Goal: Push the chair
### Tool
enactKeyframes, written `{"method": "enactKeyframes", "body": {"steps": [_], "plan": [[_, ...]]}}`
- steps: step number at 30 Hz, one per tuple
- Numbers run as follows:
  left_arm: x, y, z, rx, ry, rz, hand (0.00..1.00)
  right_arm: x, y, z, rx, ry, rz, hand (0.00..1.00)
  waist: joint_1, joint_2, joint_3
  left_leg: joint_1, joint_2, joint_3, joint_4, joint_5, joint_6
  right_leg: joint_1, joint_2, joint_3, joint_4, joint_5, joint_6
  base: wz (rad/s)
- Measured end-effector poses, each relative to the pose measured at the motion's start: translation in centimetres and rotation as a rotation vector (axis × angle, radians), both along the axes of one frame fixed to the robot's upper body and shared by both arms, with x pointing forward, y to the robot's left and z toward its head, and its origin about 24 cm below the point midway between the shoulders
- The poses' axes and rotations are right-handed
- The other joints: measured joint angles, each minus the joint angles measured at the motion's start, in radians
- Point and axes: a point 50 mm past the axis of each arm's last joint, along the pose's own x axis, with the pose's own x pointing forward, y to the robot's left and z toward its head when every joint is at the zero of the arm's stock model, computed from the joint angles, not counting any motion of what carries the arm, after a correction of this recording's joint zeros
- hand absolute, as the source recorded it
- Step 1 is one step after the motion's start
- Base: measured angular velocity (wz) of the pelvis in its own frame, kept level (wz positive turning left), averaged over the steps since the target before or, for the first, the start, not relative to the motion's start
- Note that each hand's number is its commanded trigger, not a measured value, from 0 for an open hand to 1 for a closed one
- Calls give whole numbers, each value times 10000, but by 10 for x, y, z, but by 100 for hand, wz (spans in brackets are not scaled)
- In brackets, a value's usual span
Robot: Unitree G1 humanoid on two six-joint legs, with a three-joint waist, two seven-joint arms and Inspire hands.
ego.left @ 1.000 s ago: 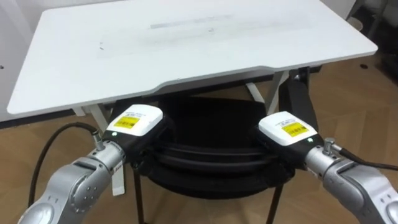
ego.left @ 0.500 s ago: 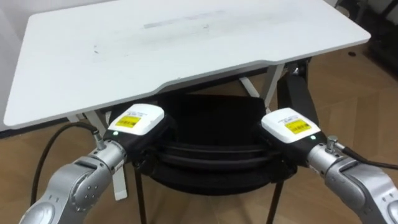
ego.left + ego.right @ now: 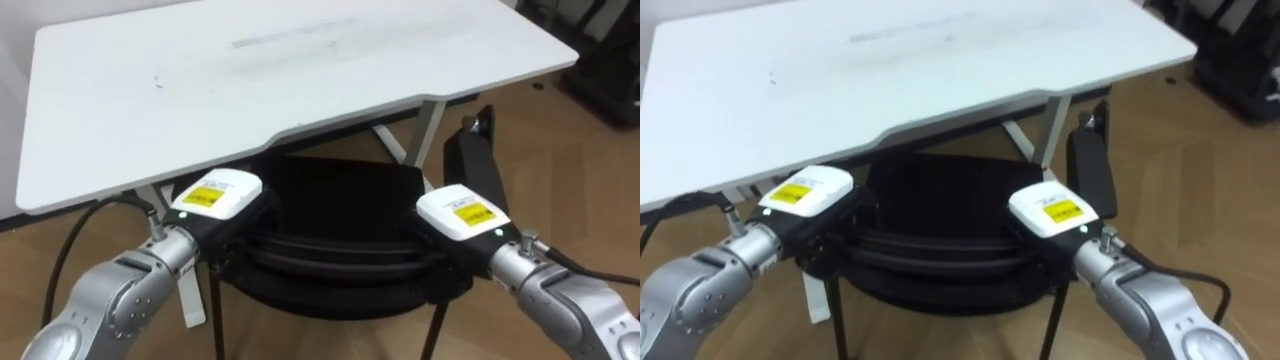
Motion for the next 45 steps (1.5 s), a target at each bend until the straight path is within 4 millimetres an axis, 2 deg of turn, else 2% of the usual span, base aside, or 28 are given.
{"method": "enactKeyframes", "body": {"steps": [2, 7, 10, 13, 16, 18, 22, 23, 26, 27, 31, 35, 39, 43, 45], "plan": [[0, 1, 1, 49, -32, 1, 100, 0, 0, 0, 5, -2, 2, 100, -54, -14, 6, -8, 2, -186, -37, 18, -33, 352, 38, -93, -357, 39, 56, 24], [0, -1, 1, 47, -118, -27, 100, 1, -2, 3, -74, 74, -22, 100, -305, 2, 1, -5, 32, -628, -146, 75, -137, 804, 112, -579, -951, 53, 50, 26], [0, -1, 1, 52, -185, -39, 100, 1, -2, 4, -132, 115, 12, 100, -205, 16, 0, -17, 167, -691, -55, 51, -238, 840, 252, -566, -1000, 59, -10, 4], [0, -3, 0, -4, -202, 8, 100, 1, -1, 4, -86, 89, 11, 100, -76, 3, 7, -58, 232, -963, 208, -10, -369, 938, 353, -570, -969, -60, -174, 2], [1, -2, 1, -59, -266, 87, 100, -1, 0, 3, -37, 106, -10, 100, -117, -32, 13, -350, 423, -1012, 534, -139, -569, 1032, 472, -1009, -949, -156, -339, 31], [1, -2, 0, -103, -298, 143, 100, -2, 0, 3, -79, 123, 40, 100, -399, -83, 26, -446, 528, -960, 606, -156, -603, 1145, 506, -1397, -902, -267, -436, 53], [0, -3, -1, -184, -332, 168, 100, -3, 0, 5, -205, 187, 107, 100, -615, -123, 35, -528, 467, -1183, 575, -81, -737, 1162, 447, -1787, -714, -466, -508, 36], [0, -4, -1, -231, -353, 141, 100, -4, -1, 6, -240, 210, 103, 100, -665, -170, 38, -562, 359, -1319, 579, -32, -763, 1160, 401, -1940, -628, -549, -527, 36], [0, -5, 0, -218, -490, 140, 100, -7, -1, 7, -303, 191, 161, 100, -599, -269, -5, -672, 314, -1491, 539, 75, -841, 1035, 407, -1997, -571, -609, -576, 14], [0, -5, 0, -228, -546, 139, 100, -8, 0, 7, -336, 239, 184, 100, -525, -326, -39, -646, 296, -1491, 462, 153, -867, 937, 385, -1959, -495, -619, -593, 0], [-2, -3, -2, -239, -532, 186, 100, -11, 0, 4, -268, 338, 179, 100, -315, -417, -83, -359, 268, -1491, 25, 314, -916, 916, 316, -1902, -440, -619, -629, -11], [-3, -2, -2, -188, -502, 194, 100, -11, 2, 5, -452, 136, 330, 100, -8, -435, -78, -61, 202, -1098, -445, 497, -877, 641, 159, -1616, -78, -676, -620, -24], [-2, -2, -2, -182, -487, 163, 100, -11, 2, 5, -426, 112, 328, 100, 1, -495, -41, -71, 130, -1043, -493, 525, -827, 650, 57, -1652, -11, -699, -577, -3], [1, -2, 1, -128, -595, 115, 100, -11, 3, 4, -398, 40, 329, 100, 30, -551, -32, -265, 139, -1151, -498, 553, -793, 661, 124, -1707, -254, -603, -572, 10], [2, -2, 3, -83, -691, 87, 100, -11, 4, 5, -369, -55, 363, 100, 142, -531, -39, -409, 195, -1203, -502, 598, -806, 658, 242, -1768, -596, -391, -599, 0]]}}
